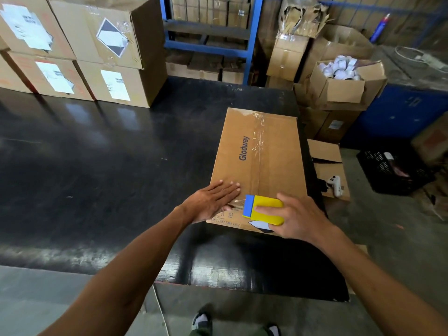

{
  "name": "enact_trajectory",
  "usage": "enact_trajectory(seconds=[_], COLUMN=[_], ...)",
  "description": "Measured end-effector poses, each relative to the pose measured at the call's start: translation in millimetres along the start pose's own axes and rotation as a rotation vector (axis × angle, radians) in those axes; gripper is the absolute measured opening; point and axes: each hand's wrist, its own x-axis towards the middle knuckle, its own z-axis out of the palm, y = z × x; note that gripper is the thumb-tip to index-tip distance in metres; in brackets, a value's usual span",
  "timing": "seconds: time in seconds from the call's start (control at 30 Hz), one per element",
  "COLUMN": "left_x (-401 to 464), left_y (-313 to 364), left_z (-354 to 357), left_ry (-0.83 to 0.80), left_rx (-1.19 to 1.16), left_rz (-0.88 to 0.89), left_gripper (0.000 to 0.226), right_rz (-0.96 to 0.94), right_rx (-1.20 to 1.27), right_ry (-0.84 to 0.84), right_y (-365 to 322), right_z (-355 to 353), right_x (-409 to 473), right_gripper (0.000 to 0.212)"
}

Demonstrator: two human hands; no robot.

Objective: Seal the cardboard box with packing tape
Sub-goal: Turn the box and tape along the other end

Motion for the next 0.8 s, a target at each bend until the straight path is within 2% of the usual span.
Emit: enact_trajectory(seconds=[0.17,0.27,0.53,0.67,0.8], left_x=[-1.0,-1.1,3.1,17.9,68.8], left_y=[-0.2,-0.2,2.3,9.9,38.6], left_z=[-0.1,0.0,2.0,-10.9,-16.0], left_ry=[-0.012,-0.011,0.014,0.063,0.083], left_rx=[-0.019,-0.019,0.023,0.039,0.066], left_rz=[-0.009,-0.011,0.028,0.114,0.243], left_gripper=[0.061,0.062,0.062,0.064,0.063], right_rz=[-0.055,-0.02,0.024,-0.013,-0.022], right_rx=[0.005,0.071,0.104,0.086,0.087], right_ry=[0.006,0.023,-0.006,0.035,0.055], right_y=[10.6,34.5,77.1,78.4,80.0], right_z=[-2.2,-2.1,8.5,7.4,7.1], right_x=[-10.4,-31.1,-62.8,-60.9,-60.9], right_gripper=[0.051,0.046,0.055,0.049,0.047])
